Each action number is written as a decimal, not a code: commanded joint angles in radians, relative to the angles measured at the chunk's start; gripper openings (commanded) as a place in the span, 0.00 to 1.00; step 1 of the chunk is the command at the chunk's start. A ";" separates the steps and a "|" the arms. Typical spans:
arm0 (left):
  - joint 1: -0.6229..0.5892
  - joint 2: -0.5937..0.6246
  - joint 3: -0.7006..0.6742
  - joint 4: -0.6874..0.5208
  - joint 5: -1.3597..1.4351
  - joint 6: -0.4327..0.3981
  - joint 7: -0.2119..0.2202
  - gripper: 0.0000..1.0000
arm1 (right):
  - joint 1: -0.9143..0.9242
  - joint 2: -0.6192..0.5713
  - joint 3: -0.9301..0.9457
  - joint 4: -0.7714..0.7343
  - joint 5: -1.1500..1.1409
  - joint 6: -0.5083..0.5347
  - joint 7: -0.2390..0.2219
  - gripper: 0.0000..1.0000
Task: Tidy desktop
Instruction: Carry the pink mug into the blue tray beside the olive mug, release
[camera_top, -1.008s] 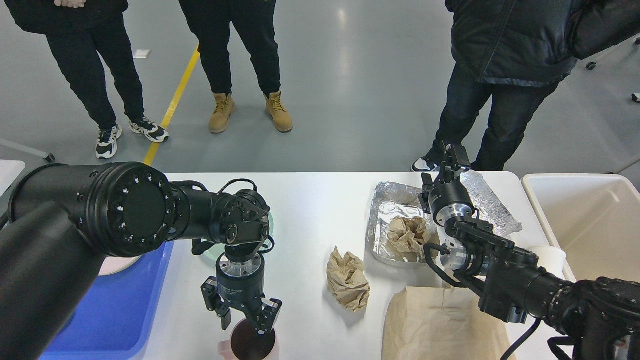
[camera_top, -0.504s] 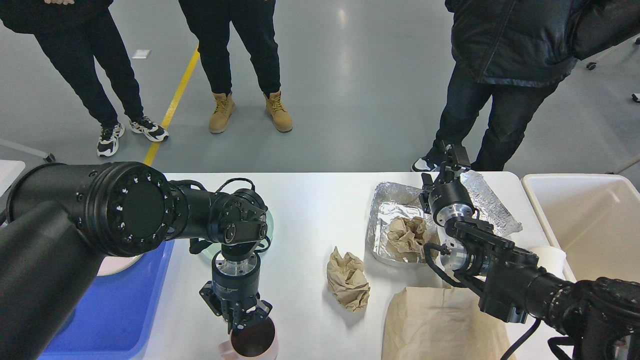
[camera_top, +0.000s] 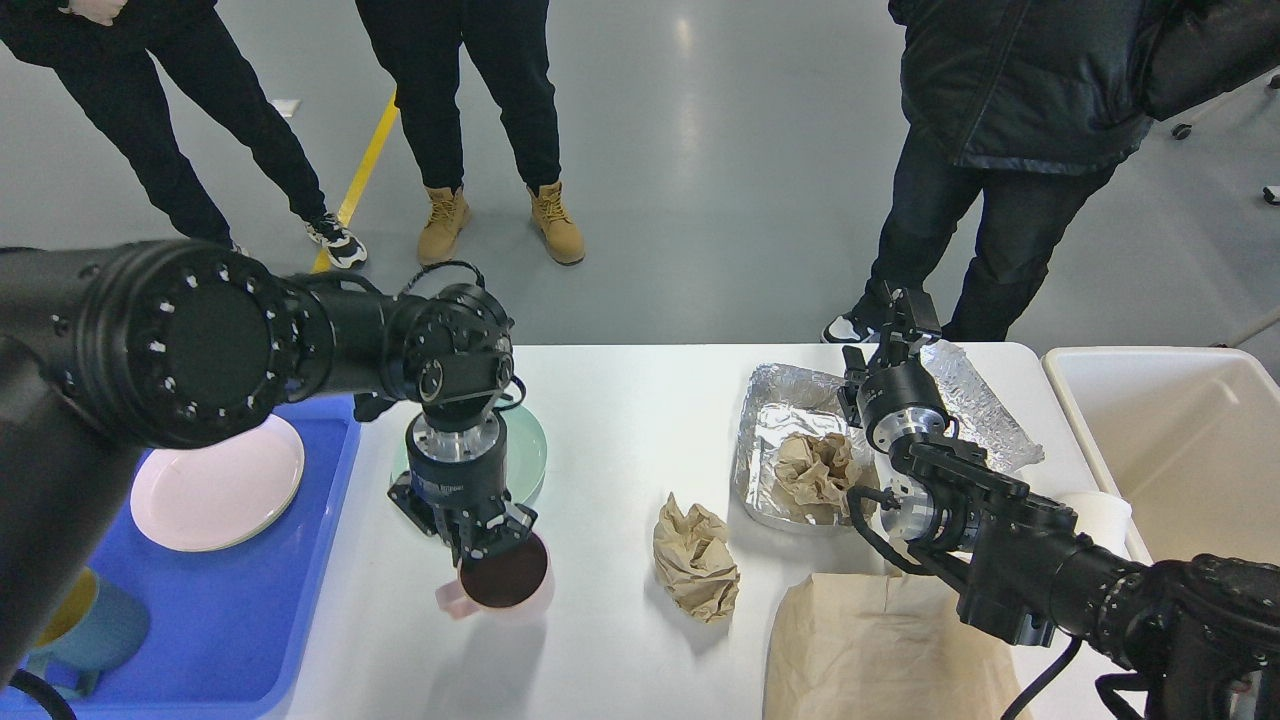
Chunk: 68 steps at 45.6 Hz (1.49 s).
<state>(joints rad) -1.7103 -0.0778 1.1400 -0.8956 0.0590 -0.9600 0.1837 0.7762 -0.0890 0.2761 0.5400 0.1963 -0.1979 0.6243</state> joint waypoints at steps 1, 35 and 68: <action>-0.084 0.058 -0.003 -0.003 -0.001 0.000 -0.003 0.00 | 0.000 0.000 0.000 0.000 0.000 0.000 0.000 1.00; -0.094 0.492 -0.019 -0.011 0.001 0.000 0.003 0.00 | 0.000 0.000 0.000 0.000 0.000 0.000 0.000 1.00; 0.245 0.768 -0.009 0.033 0.001 0.000 -0.004 0.00 | 0.000 0.000 0.000 0.000 0.000 0.000 0.000 1.00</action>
<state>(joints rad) -1.5165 0.6796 1.1315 -0.8893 0.0595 -0.9600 0.1802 0.7762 -0.0890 0.2761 0.5401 0.1964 -0.1978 0.6243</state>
